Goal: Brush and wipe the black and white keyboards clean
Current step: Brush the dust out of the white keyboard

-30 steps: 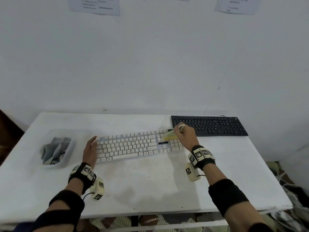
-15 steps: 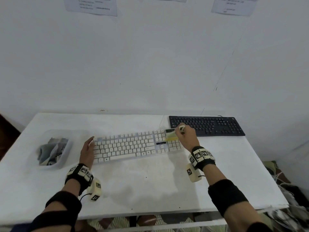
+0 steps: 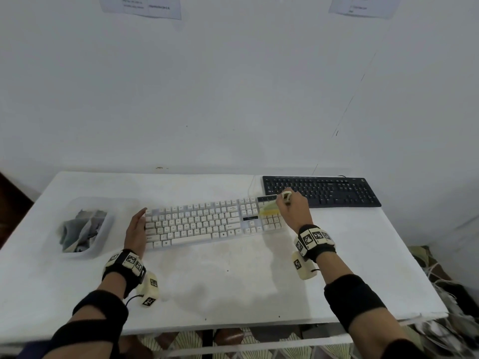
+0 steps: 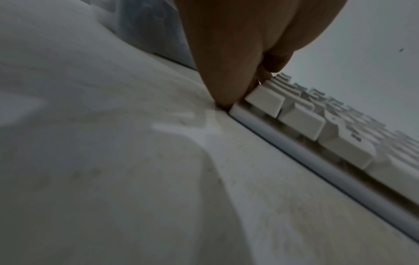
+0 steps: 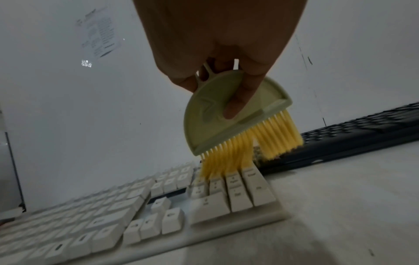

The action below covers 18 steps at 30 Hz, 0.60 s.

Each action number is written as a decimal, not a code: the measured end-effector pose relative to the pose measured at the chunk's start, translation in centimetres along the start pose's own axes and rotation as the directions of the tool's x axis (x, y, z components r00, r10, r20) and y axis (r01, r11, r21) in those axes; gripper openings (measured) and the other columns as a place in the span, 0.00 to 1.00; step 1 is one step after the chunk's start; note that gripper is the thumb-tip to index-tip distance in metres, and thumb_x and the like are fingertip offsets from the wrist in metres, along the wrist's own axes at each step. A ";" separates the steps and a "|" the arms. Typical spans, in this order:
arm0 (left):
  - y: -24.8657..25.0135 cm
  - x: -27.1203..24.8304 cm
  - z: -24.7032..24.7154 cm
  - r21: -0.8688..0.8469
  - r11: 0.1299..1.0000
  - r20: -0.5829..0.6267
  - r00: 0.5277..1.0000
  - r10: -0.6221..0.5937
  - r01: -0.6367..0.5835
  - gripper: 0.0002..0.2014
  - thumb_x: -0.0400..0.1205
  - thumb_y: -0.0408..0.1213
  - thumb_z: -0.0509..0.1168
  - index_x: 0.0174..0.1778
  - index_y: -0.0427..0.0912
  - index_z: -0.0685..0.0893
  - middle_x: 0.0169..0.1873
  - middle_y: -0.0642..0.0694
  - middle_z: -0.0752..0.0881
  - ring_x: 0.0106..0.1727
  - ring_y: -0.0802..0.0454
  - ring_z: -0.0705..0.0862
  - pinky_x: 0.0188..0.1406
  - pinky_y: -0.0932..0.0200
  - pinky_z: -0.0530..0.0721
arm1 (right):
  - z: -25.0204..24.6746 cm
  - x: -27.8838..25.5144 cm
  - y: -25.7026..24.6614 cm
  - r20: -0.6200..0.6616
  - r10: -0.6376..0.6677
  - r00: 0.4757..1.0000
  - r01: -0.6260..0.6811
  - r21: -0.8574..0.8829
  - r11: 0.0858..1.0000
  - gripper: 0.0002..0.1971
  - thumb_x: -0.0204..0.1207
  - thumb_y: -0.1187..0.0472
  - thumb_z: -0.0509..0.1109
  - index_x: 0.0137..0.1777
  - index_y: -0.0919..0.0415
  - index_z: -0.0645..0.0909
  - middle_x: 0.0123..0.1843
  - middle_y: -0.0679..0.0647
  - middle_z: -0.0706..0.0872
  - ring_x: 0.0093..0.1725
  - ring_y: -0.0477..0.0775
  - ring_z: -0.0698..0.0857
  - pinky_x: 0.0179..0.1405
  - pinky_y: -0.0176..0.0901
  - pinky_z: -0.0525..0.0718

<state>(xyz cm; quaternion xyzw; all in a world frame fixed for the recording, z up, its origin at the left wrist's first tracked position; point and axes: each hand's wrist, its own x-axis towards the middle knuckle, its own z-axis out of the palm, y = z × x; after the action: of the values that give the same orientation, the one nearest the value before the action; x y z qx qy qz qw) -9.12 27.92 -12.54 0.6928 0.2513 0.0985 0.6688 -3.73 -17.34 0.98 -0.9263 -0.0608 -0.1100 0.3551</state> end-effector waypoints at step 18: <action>2.7 -2.0 0.7 -0.038 0.996 -0.015 0.996 -0.086 0.085 0.24 0.88 0.31 0.52 0.73 0.57 0.82 0.66 0.39 0.87 0.64 0.38 0.87 0.67 0.41 0.85 | -1.0 0.2 -0.4 -0.090 0.091 0.992 -0.088 0.047 0.995 0.12 0.85 0.58 0.65 0.38 0.58 0.74 0.30 0.54 0.79 0.34 0.55 0.77 0.35 0.45 0.72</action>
<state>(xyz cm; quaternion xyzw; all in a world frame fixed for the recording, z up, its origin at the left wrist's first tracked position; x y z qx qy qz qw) -9.91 26.36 -9.57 0.6680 0.2845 0.0802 0.6830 -3.74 -17.69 2.01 -0.9143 -0.0052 -0.1350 0.3817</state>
